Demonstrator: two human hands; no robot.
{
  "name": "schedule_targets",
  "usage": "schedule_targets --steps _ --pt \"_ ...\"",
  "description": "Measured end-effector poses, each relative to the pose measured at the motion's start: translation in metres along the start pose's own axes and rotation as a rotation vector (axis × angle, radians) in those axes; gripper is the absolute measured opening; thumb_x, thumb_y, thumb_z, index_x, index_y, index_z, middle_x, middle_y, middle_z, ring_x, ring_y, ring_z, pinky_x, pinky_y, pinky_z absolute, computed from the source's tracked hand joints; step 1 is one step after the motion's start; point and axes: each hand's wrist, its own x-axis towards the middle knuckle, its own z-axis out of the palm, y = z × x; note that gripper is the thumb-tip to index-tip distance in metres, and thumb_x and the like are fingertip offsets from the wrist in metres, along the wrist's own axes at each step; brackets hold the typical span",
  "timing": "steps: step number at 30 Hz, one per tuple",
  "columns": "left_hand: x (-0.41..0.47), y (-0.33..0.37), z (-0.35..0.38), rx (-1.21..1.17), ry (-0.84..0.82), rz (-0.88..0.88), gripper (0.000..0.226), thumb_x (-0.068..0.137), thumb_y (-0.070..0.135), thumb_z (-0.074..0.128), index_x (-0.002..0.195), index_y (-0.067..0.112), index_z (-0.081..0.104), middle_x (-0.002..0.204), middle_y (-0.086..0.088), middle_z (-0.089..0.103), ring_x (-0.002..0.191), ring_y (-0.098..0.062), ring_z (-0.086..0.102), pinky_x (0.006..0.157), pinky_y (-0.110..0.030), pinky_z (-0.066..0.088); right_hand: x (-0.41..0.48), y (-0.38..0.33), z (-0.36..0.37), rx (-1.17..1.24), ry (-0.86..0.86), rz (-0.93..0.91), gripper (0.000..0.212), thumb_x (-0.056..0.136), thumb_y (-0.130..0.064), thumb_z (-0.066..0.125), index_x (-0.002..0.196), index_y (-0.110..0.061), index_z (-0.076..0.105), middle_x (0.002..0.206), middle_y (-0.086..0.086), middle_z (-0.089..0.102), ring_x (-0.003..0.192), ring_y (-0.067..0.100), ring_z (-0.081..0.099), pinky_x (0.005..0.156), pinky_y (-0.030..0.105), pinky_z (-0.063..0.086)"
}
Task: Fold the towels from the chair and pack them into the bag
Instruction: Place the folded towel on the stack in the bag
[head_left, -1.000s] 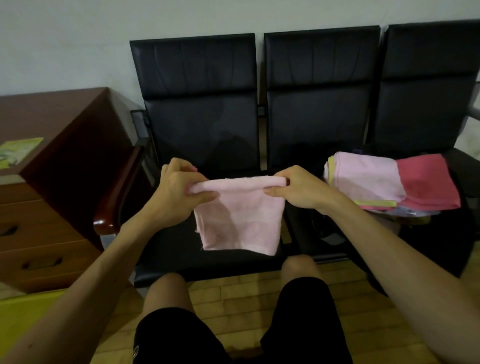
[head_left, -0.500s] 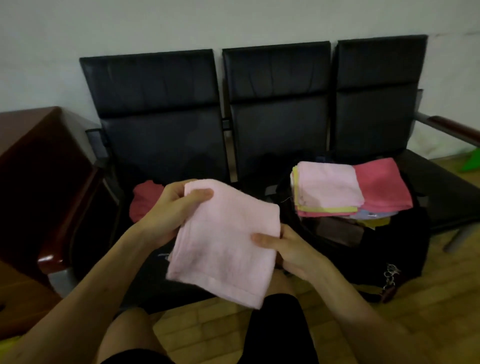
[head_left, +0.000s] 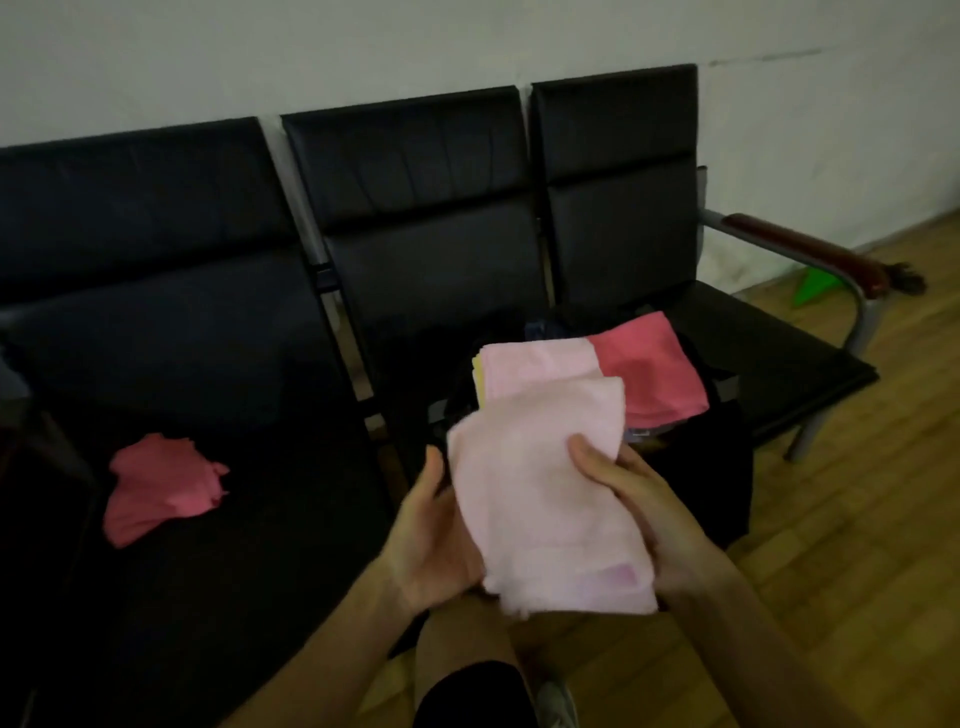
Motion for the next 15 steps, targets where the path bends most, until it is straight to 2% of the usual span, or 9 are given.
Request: schedule_targets --steps 2,3,4,5,6,8,10,13,15 --pt "0.030 -0.023 0.010 -0.034 -0.019 -0.118 0.081 0.084 0.062 0.066 0.143 0.009 0.052 0.152 -0.018 0.044 0.143 -0.037 0.037 0.123 -0.052 0.019 0.008 -0.017 -0.025 0.029 0.022 0.004 0.036 0.093 -0.022 0.059 0.128 -0.013 0.061 0.120 0.015 0.069 0.110 0.033 0.067 0.085 0.045 0.058" --pt "0.042 -0.030 0.015 0.012 0.017 -0.142 0.074 0.089 0.059 0.062 0.141 0.007 0.054 0.150 -0.019 0.047 0.142 -0.035 0.040 0.121 -0.048 0.025 0.014 -0.025 -0.037 -0.006 0.045 0.004 0.036 0.092 -0.022 0.059 0.127 -0.015 0.061 0.119 0.013 0.070 0.108 0.032 0.068 0.082 0.042 0.060" --pt "0.058 -0.034 0.022 0.082 0.081 -0.154 0.064 0.094 0.054 0.060 0.137 0.006 0.059 0.143 -0.019 0.054 0.135 -0.032 0.050 0.114 -0.044 0.039 0.022 -0.035 -0.054 -0.060 0.064 0.003 0.036 0.090 -0.023 0.061 0.126 -0.018 0.061 0.116 0.011 0.072 0.105 0.029 0.070 0.079 0.039 0.060" --pt "0.067 -0.034 0.025 0.164 0.159 -0.134 0.053 0.096 0.047 0.059 0.131 0.008 0.063 0.133 -0.017 0.063 0.123 -0.029 0.061 0.100 -0.038 0.052 0.026 -0.044 -0.065 -0.134 0.093 0.009 0.034 0.090 -0.022 0.062 0.124 -0.021 0.060 0.111 0.008 0.074 0.101 0.026 0.071 0.074 0.036 0.061" --pt "0.087 -0.033 0.030 0.264 0.214 -0.092 0.044 0.097 0.040 0.058 0.128 0.010 0.065 0.124 -0.013 0.069 0.112 -0.026 0.068 0.087 -0.034 0.057 0.039 -0.056 -0.087 -0.195 0.125 0.020 0.033 0.090 -0.020 0.063 0.122 -0.023 0.060 0.106 0.005 0.075 0.096 0.024 0.073 0.069 0.033 0.061" --pt "0.120 -0.027 0.037 0.495 0.266 0.025 0.033 0.098 0.034 0.059 0.125 0.016 0.064 0.113 -0.004 0.075 0.104 -0.020 0.071 0.079 -0.029 0.058 0.063 -0.077 -0.122 -0.324 0.168 0.057 0.038 0.090 -0.017 0.065 0.127 -0.020 0.056 0.106 0.004 0.075 0.093 0.023 0.073 0.065 0.031 0.060" --pt "0.156 -0.017 0.045 0.686 0.320 0.137 0.029 0.098 0.031 0.060 0.123 0.016 0.064 0.110 0.001 0.075 0.105 -0.017 0.070 0.082 -0.026 0.057 0.091 -0.098 -0.147 -0.467 0.219 0.077 0.051 0.089 -0.019 0.068 0.136 -0.017 0.049 0.113 0.004 0.070 0.095 0.021 0.072 0.065 0.028 0.058" --pt "0.223 0.001 0.054 0.849 0.368 0.237 0.035 0.099 0.028 0.060 0.130 0.011 0.061 0.119 -0.002 0.071 0.112 -0.020 0.066 0.097 -0.035 0.054 0.140 -0.132 -0.171 -0.744 0.304 0.020 0.055 0.091 -0.028 0.068 0.140 -0.022 0.043 0.111 -0.008 0.058 0.095 0.013 0.061 0.065 0.024 0.048" --pt "0.265 0.016 0.058 0.960 0.395 0.271 0.042 0.099 0.032 0.058 0.136 0.013 0.055 0.125 -0.001 0.067 0.113 -0.019 0.063 0.102 -0.037 0.050 0.177 -0.151 -0.186 -0.916 0.358 -0.013 0.057 0.092 -0.033 0.066 0.143 -0.027 0.040 0.123 -0.005 0.051 0.103 0.015 0.053 0.078 0.030 0.046"
